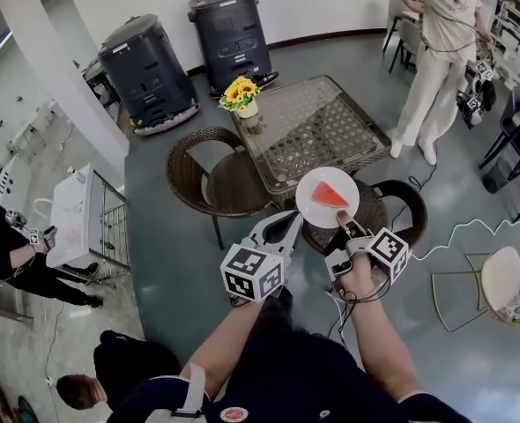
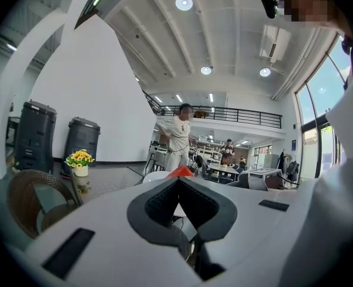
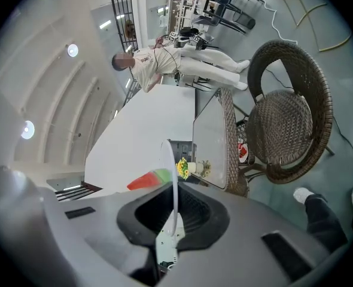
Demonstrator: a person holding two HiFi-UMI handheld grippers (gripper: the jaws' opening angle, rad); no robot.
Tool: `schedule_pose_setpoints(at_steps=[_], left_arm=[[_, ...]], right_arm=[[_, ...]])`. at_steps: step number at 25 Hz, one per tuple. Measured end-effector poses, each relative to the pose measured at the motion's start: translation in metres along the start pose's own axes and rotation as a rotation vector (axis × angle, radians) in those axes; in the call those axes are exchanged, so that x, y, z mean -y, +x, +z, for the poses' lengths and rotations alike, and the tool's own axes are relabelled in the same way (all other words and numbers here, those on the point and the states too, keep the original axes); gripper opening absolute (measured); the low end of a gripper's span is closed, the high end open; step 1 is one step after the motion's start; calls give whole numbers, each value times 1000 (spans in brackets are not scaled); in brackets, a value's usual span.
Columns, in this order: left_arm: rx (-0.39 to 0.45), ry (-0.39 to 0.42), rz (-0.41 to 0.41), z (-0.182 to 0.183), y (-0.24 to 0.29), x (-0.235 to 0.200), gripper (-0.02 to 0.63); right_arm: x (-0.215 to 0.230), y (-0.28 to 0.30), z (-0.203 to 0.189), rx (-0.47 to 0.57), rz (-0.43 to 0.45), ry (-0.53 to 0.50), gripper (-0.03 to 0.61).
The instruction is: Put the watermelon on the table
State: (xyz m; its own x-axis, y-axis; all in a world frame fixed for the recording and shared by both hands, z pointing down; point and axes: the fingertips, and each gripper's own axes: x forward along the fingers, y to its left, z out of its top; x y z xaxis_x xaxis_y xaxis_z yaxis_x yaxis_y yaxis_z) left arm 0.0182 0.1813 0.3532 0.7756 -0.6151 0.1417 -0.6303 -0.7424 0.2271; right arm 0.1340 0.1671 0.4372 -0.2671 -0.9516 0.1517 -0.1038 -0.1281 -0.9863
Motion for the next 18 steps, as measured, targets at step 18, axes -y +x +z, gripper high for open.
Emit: schedule_pose_setpoints(at_steps=[18], left_arm=[[-48, -48, -31, 12, 106, -133, 5]], right_arm=[[7, 135, 45, 38, -66, 6, 14]])
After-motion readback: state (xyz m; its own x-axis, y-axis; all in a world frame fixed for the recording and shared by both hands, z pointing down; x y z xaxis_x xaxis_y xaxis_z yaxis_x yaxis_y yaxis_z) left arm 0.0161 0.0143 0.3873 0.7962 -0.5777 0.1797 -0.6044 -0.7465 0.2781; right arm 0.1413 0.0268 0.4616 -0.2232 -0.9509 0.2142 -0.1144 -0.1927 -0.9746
